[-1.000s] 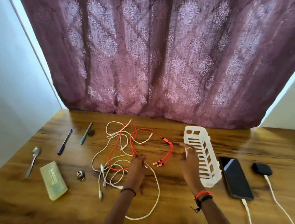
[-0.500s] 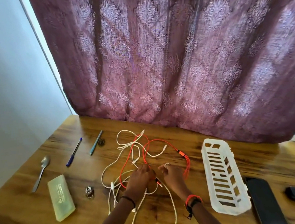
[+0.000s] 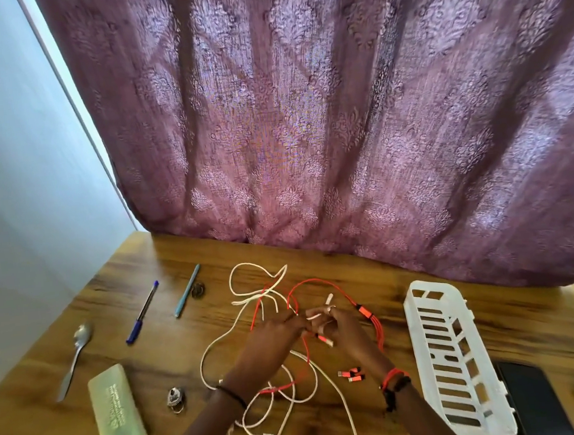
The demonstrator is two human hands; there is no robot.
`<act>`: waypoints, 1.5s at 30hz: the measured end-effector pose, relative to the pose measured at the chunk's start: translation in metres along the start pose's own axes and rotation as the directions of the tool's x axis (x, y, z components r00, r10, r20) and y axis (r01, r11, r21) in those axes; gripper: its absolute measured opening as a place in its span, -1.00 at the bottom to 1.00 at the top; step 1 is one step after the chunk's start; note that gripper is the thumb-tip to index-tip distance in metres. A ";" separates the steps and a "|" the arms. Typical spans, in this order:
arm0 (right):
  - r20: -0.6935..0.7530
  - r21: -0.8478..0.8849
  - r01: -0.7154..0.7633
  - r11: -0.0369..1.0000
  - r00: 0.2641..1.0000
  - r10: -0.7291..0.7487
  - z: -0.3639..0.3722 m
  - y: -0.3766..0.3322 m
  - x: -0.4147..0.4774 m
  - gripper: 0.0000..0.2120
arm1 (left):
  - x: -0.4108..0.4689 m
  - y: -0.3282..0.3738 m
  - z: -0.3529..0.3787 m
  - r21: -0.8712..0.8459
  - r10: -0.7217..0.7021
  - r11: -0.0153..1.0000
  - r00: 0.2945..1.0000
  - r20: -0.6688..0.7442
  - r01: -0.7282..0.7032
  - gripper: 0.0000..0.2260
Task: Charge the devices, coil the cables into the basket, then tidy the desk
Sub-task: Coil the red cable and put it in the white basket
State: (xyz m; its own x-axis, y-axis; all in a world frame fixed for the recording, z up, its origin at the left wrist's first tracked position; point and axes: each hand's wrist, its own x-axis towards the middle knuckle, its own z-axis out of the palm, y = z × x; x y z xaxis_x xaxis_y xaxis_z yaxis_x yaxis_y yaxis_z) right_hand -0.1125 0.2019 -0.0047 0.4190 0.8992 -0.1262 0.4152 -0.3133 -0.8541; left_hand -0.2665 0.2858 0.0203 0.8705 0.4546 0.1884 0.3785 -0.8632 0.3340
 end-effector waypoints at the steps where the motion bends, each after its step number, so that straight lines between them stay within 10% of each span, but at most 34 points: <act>1: -0.003 0.009 0.035 0.999 0.999 -0.035 -0.002 -0.005 0.001 -0.69 | 0.003 -0.002 -0.008 -0.014 0.016 1.000 0.999 -0.033 -0.016 -0.85; 7: -0.056 0.058 0.174 0.983 0.984 -0.171 -0.014 -0.059 0.007 -0.76 | 0.024 0.000 -0.074 -0.415 0.004 0.910 1.000 -0.016 -0.010 -0.81; 10: -0.209 -0.049 0.173 0.984 0.961 -0.180 -0.022 -0.076 0.022 -0.38 | 0.038 0.010 -0.109 -0.466 0.066 0.881 0.997 -0.051 -0.082 -0.85; 14: -0.212 -0.015 0.258 0.966 0.943 -0.255 -0.042 -0.106 0.030 -0.87 | 0.050 0.021 -0.142 -0.567 0.060 0.820 0.996 -0.062 -0.085 -0.80; 26: -0.117 0.308 0.366 0.878 0.931 -0.347 -0.092 -0.150 0.017 -0.60 | 0.076 0.034 -0.184 -0.690 -0.131 0.723 0.974 -0.186 -0.035 -0.84; 31: -0.310 0.299 0.407 0.863 0.897 -0.316 -0.094 -0.161 0.028 -0.72 | 0.080 0.041 -0.187 -0.764 -0.063 0.641 0.989 -0.137 -0.065 -0.75; 33: -0.361 0.291 0.450 0.844 0.869 -0.339 -0.100 -0.168 0.030 -0.72 | 0.081 0.046 -0.186 -0.849 -0.090 0.523 0.986 -0.141 -0.074 -0.66; 38: -0.434 0.281 0.511 0.812 0.823 -0.367 -0.112 -0.185 0.030 -0.73 | 0.079 0.064 -0.190 -0.982 -0.058 -0.172 0.995 0.086 0.075 -0.76; 45: -0.523 0.324 0.590 0.740 0.763 -0.379 -0.119 -0.193 0.032 -0.85 | 0.091 0.079 -0.196 -0.929 0.029 -0.317 0.981 0.193 0.193 -0.72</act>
State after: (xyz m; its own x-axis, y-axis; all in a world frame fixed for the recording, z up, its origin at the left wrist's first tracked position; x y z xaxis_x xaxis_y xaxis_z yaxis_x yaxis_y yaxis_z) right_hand -0.0837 0.2548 0.2162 0.5851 0.6451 0.4913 0.2923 0.3973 -0.8699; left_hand -0.2193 0.3022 0.2448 0.9256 0.3781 0.0159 -0.2444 0.5654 0.7878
